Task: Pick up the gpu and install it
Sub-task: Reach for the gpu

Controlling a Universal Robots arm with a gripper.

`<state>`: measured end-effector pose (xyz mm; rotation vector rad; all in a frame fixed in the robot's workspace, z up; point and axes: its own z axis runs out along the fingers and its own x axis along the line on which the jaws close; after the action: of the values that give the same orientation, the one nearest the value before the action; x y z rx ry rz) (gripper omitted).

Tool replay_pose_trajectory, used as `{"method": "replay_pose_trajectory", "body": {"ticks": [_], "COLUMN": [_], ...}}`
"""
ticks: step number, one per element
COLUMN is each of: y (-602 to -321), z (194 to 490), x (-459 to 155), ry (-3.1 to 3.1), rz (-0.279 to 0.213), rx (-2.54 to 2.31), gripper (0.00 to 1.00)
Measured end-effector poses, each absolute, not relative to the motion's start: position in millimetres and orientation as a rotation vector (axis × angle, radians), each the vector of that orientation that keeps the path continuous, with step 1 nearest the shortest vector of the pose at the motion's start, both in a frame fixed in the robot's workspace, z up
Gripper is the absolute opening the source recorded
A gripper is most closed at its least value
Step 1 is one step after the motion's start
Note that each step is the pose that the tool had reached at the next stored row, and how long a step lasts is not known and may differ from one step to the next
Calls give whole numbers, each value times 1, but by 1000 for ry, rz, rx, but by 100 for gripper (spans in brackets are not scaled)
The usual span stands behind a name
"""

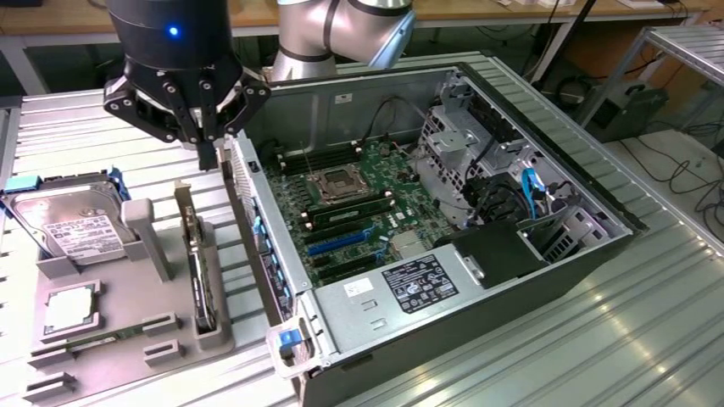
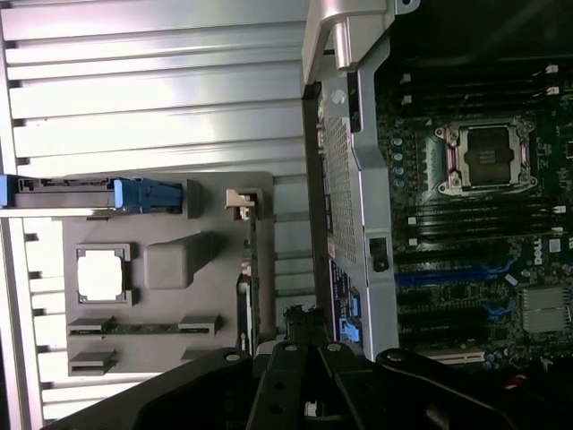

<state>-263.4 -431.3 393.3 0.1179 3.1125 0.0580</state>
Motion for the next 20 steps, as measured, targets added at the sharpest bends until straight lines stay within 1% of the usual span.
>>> {"method": "replay_pose_trajectory", "body": {"ticks": [20], "y": [-443], "z": [393], "x": [-267], "ry": [3112], "rz": [58], "rx": [118], "gripper": [11]}}
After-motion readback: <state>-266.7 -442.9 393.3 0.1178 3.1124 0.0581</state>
